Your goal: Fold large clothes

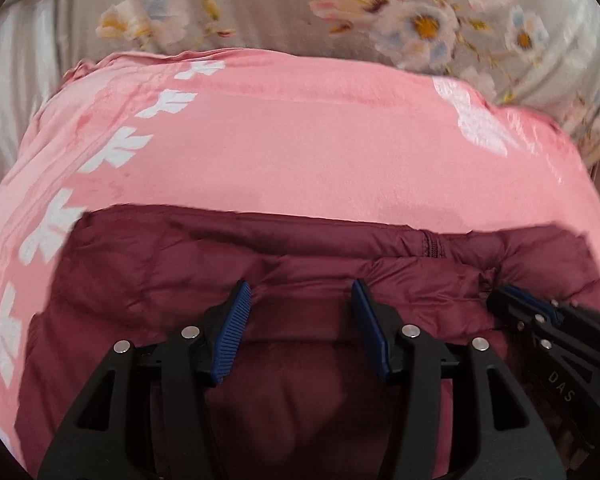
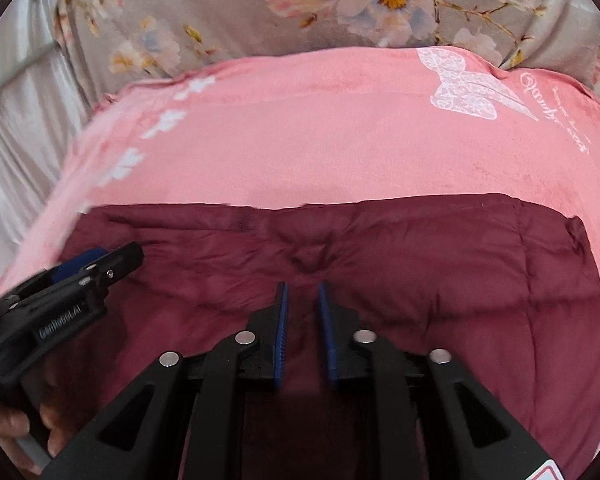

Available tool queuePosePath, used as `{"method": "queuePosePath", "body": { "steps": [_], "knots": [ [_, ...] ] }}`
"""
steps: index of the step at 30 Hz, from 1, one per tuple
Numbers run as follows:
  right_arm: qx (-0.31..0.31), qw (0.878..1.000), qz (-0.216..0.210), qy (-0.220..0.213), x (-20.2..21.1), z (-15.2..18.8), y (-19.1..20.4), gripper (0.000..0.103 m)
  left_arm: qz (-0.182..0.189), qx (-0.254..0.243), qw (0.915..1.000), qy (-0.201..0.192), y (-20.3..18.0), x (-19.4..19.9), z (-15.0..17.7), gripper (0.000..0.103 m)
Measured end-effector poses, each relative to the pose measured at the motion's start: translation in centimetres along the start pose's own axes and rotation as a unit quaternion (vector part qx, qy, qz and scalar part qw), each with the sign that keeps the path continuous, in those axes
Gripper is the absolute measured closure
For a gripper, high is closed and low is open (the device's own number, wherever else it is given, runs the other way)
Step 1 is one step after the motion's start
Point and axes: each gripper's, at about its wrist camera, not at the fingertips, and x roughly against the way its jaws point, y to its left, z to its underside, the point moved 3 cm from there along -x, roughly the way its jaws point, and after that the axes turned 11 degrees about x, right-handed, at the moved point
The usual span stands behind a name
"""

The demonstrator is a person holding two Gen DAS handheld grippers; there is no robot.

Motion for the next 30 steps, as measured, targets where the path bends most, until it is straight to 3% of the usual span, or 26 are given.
{"method": "queuePosePath", "body": {
  "steps": [2,7,10,14,17,19,22,30],
  "knots": [
    [0.006,1.0,-0.012,-0.003,1.9,0.6,1.2,0.084,0.015,0.037,0.9992,-0.004,1.9,2.3,-0.5,0.029],
    [0.041,0.999,-0.026,-0.001,4.6,3.2,5.5,0.084,-0.008,0.103,0.9946,-0.015,9.0,7.7,-1.0,0.026],
    [0.039,0.998,-0.044,0.014,4.8,4.8,7.2,0.084,-0.019,0.128,0.9916,0.001,12.6,9.2,0.0,0.025],
    [0.046,0.998,-0.036,0.028,4.1,6.4,8.2,0.084,-0.025,0.163,0.9856,0.038,16.2,8.9,2.5,0.024],
    [0.049,0.998,-0.028,0.032,3.5,6.9,8.3,0.084,-0.036,0.171,0.9831,0.056,17.6,8.1,4.4,0.023],
    [0.047,0.998,-0.027,0.035,3.0,7.3,8.3,0.084,-0.013,0.187,0.9799,0.069,18.3,7.6,5.5,0.015],
    [0.057,0.998,-0.018,0.034,2.3,7.8,8.6,0.085,0.007,0.203,0.9761,0.076,18.8,6.7,6.4,0.013],
    [0.069,0.997,-0.007,0.02,1.7,8.6,8.8,0.085,0.024,0.183,0.9799,0.076,16.8,5.9,6.1,0.01]
  ]
}}
